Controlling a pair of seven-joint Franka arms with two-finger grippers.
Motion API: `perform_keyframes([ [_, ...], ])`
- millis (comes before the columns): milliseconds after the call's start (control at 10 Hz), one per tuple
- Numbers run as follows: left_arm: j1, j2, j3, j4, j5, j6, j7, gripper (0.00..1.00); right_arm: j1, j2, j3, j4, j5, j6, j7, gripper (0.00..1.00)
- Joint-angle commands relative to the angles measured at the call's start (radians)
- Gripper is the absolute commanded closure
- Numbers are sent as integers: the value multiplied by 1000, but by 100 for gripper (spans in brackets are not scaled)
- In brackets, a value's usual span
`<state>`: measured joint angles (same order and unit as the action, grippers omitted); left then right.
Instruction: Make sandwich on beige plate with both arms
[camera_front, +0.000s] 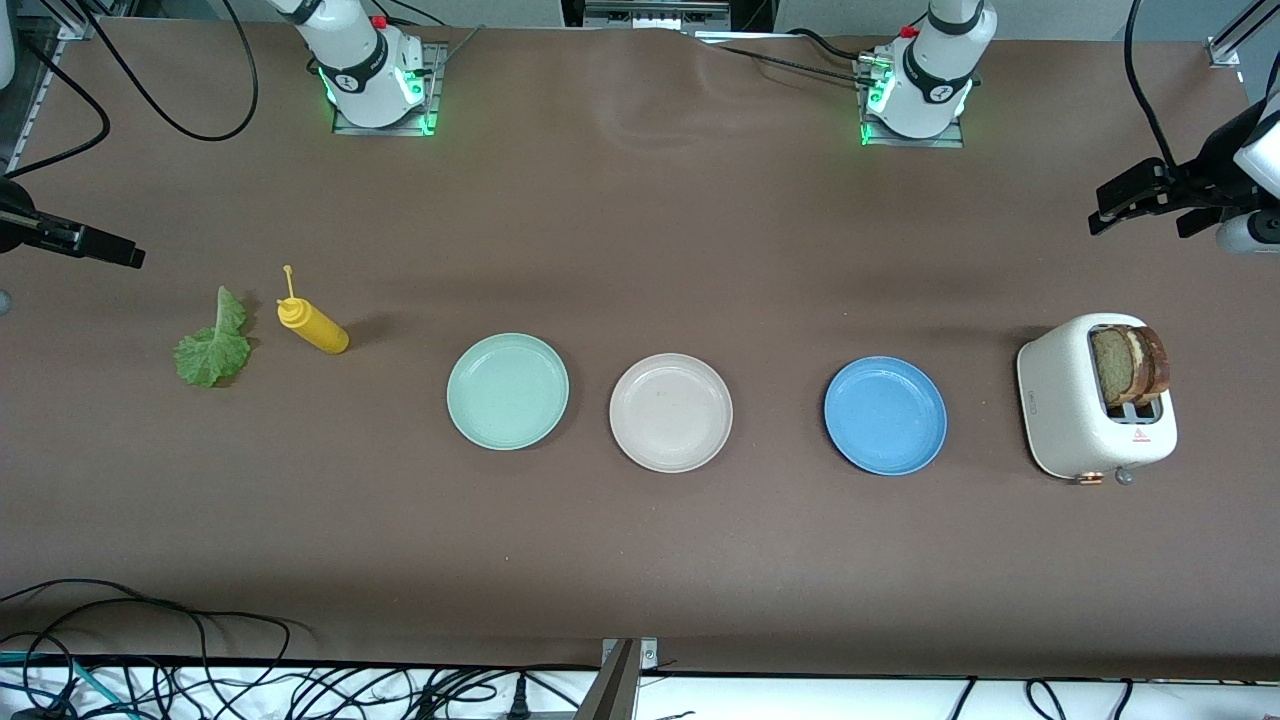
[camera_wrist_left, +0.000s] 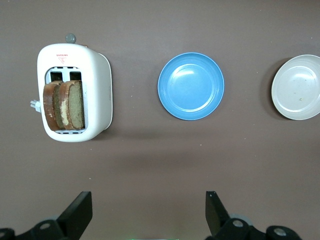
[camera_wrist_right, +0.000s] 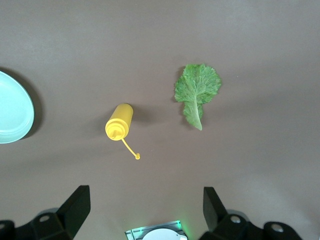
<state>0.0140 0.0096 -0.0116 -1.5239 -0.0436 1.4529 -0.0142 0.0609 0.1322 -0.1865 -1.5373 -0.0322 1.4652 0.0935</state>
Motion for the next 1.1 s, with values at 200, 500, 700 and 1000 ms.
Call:
perform_keyframes([
  [200,12,-22,-5,-25,-13,12,3,0,-9,-13,2,0,20,0,-18,0],
  [500,11,-22,-5,-25,-13,12,3,0,-9,-11,2,0,20,0,-18,0],
  [700,11,-20,-4,-24,-13,12,3,0,-9,-13,2,0,20,0,-18,0],
  [1000,55,3,-4,-15,-13,14,5,0,-9,-13,2,0,21,0,-18,0],
])
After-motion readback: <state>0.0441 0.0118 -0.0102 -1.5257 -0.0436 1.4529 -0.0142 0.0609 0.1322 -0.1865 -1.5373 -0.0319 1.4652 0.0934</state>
